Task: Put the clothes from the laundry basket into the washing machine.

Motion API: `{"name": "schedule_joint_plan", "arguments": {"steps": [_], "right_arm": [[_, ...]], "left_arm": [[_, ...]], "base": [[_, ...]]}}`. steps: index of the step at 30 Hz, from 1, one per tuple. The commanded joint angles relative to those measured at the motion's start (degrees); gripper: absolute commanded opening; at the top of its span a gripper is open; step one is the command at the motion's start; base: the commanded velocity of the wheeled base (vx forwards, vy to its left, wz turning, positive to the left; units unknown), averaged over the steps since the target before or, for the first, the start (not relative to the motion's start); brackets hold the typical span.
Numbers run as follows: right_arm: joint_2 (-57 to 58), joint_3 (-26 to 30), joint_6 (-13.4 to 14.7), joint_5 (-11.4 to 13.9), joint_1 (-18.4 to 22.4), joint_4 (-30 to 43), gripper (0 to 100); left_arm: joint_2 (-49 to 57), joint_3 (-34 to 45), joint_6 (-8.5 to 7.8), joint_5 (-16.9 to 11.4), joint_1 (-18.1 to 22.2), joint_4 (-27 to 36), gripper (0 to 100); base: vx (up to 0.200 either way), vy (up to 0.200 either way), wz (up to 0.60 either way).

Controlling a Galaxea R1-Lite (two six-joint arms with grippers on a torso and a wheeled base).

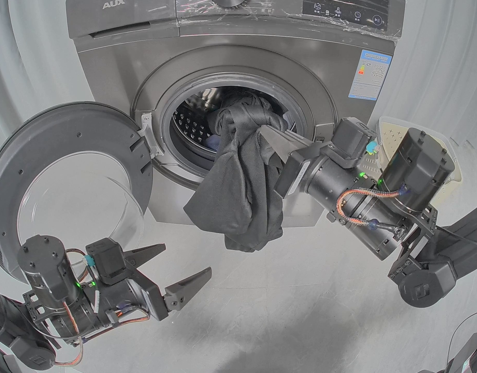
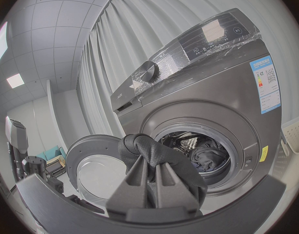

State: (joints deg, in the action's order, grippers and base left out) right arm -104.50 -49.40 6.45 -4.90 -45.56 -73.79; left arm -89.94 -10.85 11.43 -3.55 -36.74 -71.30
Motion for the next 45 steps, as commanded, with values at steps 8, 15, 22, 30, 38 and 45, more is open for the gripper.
{"name": "schedule_joint_plan", "arguments": {"steps": [8,15,22,30,38,45], "right_arm": [[-1.15,-2.55,0.06,-0.11,-0.76,-0.21,0],[-3.61,-4.04,0.06,-0.2,-1.29,-0.48,0],[-7.47,-6.5,0.14,-1.87,-1.38,-0.48,0],[-9.67,-10.9,0.41,-1.95,-1.55,-0.21,0],[-9.94,-11.34,0.49,-2.04,-2.17,-0.48,0],[-9.76,-11.25,0.49,-2.13,-2.7,-0.57,0]], "left_arm": [[-18.78,-1.02,0.43,-0.5,-0.61,-15.45,100],[-23.44,-6.2,3.77,-0.41,-0.61,-17.91,100],[-25.63,-8.57,5.26,-0.41,-0.61,-17.82,100],[-29.5,-10.77,8.25,-3.31,-0.7,-17.82,100],[-34.34,-15.78,10.89,-4.54,-0.17,-17.82,100],[-37.94,-20.97,10.89,-4.1,1.41,-17.73,100]], "base": [[0.0,0.0,0.0],[0.0,0.0,0.0],[0.0,0.0,0.0],[0.0,0.0,0.0],[0.0,0.0,0.0],[0.0,0.0,0.0]]}}
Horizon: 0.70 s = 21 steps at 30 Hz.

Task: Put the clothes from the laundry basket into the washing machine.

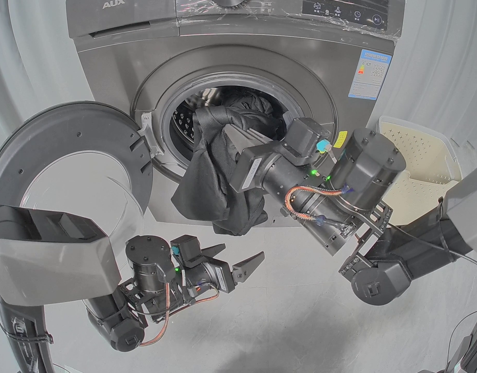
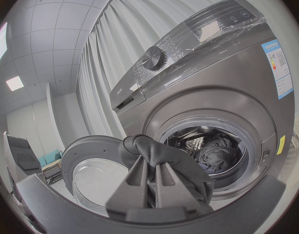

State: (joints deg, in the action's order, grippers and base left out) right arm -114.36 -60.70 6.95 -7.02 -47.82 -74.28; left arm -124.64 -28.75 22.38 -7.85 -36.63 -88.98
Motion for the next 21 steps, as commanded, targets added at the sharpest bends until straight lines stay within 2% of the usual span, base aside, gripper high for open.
{"name": "schedule_joint_plan", "arguments": {"steps": [1,21], "right_arm": [[0.19,0.05,-0.01,-0.01,-0.43,-0.08,0],[-0.07,0.23,-0.01,-0.1,-1.57,-0.87,0]], "left_arm": [[-3.6,-3.51,-0.06,0.2,1.56,-0.05,100],[-8.17,-11.33,-0.06,1.0,2.62,0.03,100]], "base": [[0.0,0.0,0.0],[0.0,0.0,0.0]]}}
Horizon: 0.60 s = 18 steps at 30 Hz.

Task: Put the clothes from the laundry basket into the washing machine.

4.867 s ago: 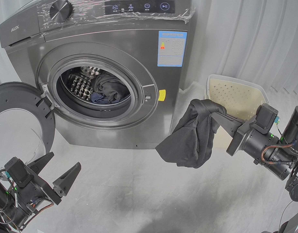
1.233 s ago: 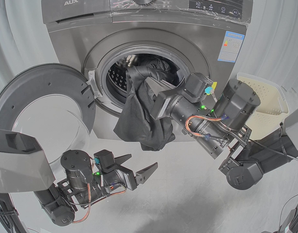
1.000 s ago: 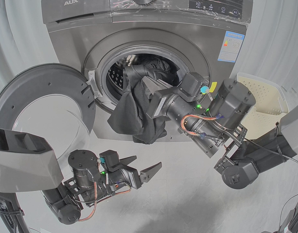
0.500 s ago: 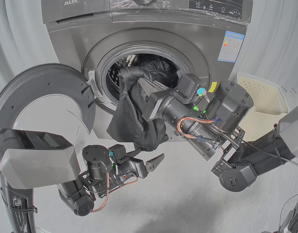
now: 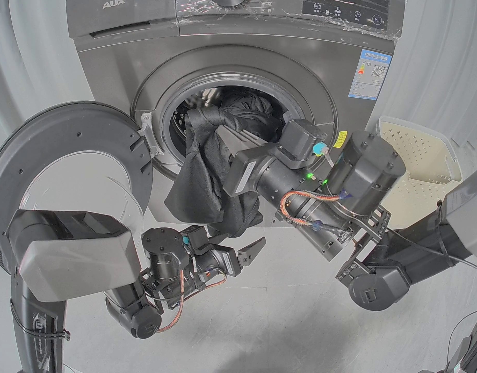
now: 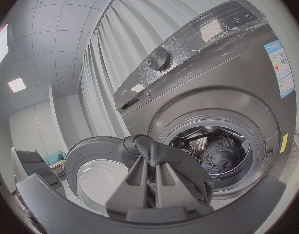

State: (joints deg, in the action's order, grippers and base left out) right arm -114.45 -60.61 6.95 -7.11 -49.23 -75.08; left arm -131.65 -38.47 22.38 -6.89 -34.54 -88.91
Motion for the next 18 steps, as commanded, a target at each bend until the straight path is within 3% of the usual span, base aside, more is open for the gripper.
{"name": "schedule_joint_plan", "arguments": {"steps": [1,10,11,18], "right_arm": [[0.01,0.14,-0.01,-0.01,-0.17,-0.06,0],[-0.08,0.14,-0.01,-0.01,-0.26,-0.15,0],[-0.08,0.14,-0.01,-0.01,-0.26,-0.15,0],[-0.08,0.49,0.08,-0.1,-0.17,-0.24,0]], "left_arm": [[-1.24,-1.87,-0.06,0.03,0.61,-0.04,100],[-1.77,-4.42,0.03,0.56,1.31,0.31,100],[-1.95,-4.68,0.03,0.74,1.31,0.31,0],[-1.6,-6.79,0.03,2.49,1.05,0.14,0]], "base": [[0.0,0.0,0.0],[0.0,0.0,0.0],[0.0,0.0,0.0],[0.0,0.0,0.0]]}}
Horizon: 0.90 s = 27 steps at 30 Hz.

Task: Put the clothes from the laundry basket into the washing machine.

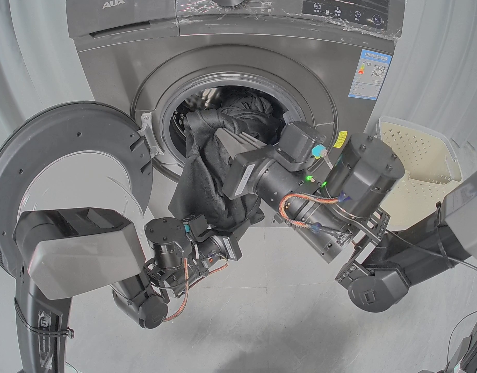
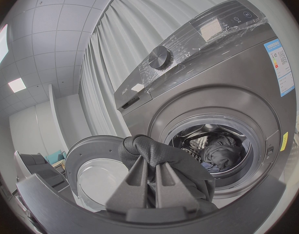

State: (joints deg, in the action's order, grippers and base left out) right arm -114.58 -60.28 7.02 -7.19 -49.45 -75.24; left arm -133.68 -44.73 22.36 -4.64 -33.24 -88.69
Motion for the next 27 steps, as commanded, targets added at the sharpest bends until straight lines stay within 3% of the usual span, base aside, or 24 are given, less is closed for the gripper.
{"name": "schedule_joint_plan", "arguments": {"steps": [1,10,14,20,21,27], "right_arm": [[-0.03,0.17,-0.08,0.07,0.23,-0.26,0],[-0.73,1.84,-0.08,0.16,1.28,-0.35,0],[-1.61,4.12,-0.08,0.34,1.28,-0.96,0],[-2.84,4.82,-0.08,0.51,1.19,-2.98,0],[-2.75,5.26,0.01,0.51,1.19,-2.98,100],[-1.17,8.78,0.01,0.16,2.34,-2.45,100]], "left_arm": [[0.7,-0.36,-0.03,0.25,-0.42,-0.08,0],[10.81,9.66,-0.91,0.25,-2.88,-0.17,0],[20.74,18.36,-3.55,-0.19,-5.6,-0.17,0],[28.39,23.9,-4.52,-0.63,-8.59,-0.17,0],[29.09,23.9,-4.6,-0.54,-8.59,-0.26,0],[31.11,22.93,-4.69,-0.63,-5.78,-0.17,0]], "base": [[0.0,0.0,0.0],[0.0,0.0,0.0],[0.0,0.0,0.0],[0.0,0.0,0.0],[0.0,0.0,0.0],[0.0,0.0,0.0]]}}
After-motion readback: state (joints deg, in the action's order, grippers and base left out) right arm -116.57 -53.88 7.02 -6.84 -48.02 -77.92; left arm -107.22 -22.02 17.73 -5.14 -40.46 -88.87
